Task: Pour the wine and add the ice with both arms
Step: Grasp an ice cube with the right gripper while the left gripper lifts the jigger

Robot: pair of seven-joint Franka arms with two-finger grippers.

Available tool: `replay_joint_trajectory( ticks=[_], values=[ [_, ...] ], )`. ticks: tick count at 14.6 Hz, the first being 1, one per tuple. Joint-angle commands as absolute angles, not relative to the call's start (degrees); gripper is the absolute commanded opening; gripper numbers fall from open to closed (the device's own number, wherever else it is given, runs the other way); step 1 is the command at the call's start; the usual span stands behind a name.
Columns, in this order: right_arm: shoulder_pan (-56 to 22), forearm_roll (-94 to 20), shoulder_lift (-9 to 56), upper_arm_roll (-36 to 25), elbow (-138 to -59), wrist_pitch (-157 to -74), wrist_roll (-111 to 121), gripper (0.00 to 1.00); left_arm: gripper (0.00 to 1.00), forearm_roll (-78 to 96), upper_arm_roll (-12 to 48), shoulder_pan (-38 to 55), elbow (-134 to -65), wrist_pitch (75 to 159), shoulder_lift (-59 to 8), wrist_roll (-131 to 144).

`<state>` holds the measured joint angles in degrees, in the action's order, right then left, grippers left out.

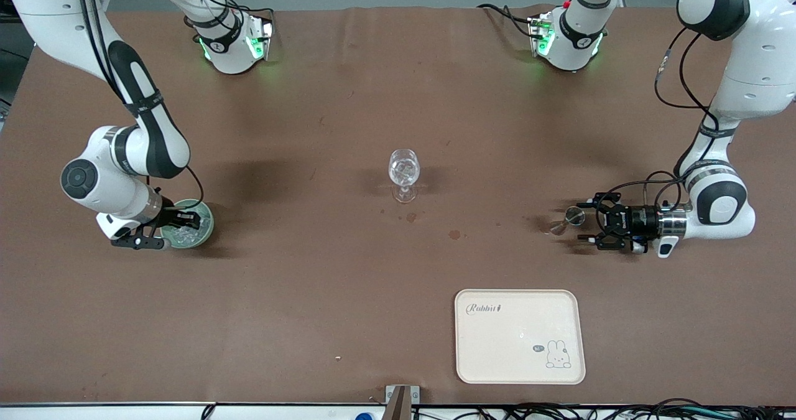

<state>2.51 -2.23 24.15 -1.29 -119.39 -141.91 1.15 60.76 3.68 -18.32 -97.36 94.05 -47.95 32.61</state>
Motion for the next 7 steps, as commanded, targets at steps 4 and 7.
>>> replay_joint_trajectory(
  ticks=[4,7],
  values=[
    [2.55,-3.16,22.68,-1.23,-120.15,-142.21,0.88,0.48,0.88,62.49,3.60,-17.05,-97.47,94.31,-48.60,32.70],
    [2.55,-3.16,22.68,-1.23,-119.88,-142.21,0.88,0.51,0.87,62.40,3.60,-16.96,-97.47,94.31,-48.95,32.70]
  ],
)
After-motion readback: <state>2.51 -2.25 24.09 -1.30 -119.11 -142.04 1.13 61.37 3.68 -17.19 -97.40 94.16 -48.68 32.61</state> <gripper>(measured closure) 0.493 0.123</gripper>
